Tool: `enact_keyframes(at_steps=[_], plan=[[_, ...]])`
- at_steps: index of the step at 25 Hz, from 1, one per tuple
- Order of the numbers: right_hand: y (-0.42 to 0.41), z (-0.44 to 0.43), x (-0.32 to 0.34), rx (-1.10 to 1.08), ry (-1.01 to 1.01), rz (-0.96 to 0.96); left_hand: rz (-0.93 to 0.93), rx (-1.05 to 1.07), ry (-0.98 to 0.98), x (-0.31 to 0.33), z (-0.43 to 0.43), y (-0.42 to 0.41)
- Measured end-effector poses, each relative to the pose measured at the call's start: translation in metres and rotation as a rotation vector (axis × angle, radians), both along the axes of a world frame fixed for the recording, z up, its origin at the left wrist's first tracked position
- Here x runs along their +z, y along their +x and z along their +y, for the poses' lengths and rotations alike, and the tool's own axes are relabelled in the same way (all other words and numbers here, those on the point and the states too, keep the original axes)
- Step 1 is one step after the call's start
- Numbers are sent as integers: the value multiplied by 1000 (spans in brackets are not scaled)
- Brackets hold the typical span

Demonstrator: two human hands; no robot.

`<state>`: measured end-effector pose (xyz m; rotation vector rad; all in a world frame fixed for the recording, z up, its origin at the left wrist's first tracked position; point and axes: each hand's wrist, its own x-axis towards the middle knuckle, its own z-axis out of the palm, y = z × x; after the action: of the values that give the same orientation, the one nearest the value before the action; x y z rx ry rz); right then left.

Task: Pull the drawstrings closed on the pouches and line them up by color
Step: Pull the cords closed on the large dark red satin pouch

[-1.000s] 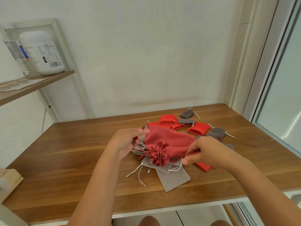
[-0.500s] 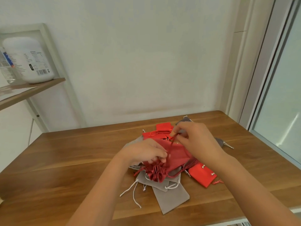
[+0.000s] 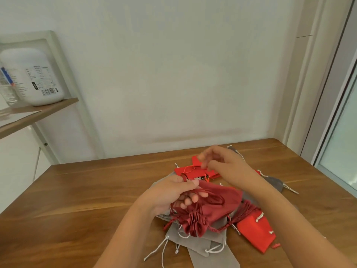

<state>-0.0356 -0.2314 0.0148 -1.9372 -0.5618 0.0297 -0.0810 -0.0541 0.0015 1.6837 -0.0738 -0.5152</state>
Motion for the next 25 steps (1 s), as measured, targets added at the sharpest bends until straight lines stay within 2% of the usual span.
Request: enact_keyframes(at_steps=[1,3,6,9,11,14,18,23,25], plan=[[-4,-2,-3,86,32,89,17,27,-36,-2,1,1],[-13,-5,-12,174,-78,152,39,67,-76,-6,2,2],[-19,-7,-24,147,-177,159,63,96,-87,-9,6,-1],[-18,-20,-24,33,-425,38,45,84,-47,-10,12,-6],[-22,-24,-21,72,-451,100,-17,46,43,-11,13,-9],[-26,-19,-24,147,-324,93,-147,-59,211,-6,9,-13],[-35,-6,-42,313,-125,313,-250,-183,324,5,8,-22],[-39,-5,-58,358,128,481,-362,-146,407,3,10,-27],[-40,-3,-61,315,184,511,-434,-126,514,0,11,-27]])
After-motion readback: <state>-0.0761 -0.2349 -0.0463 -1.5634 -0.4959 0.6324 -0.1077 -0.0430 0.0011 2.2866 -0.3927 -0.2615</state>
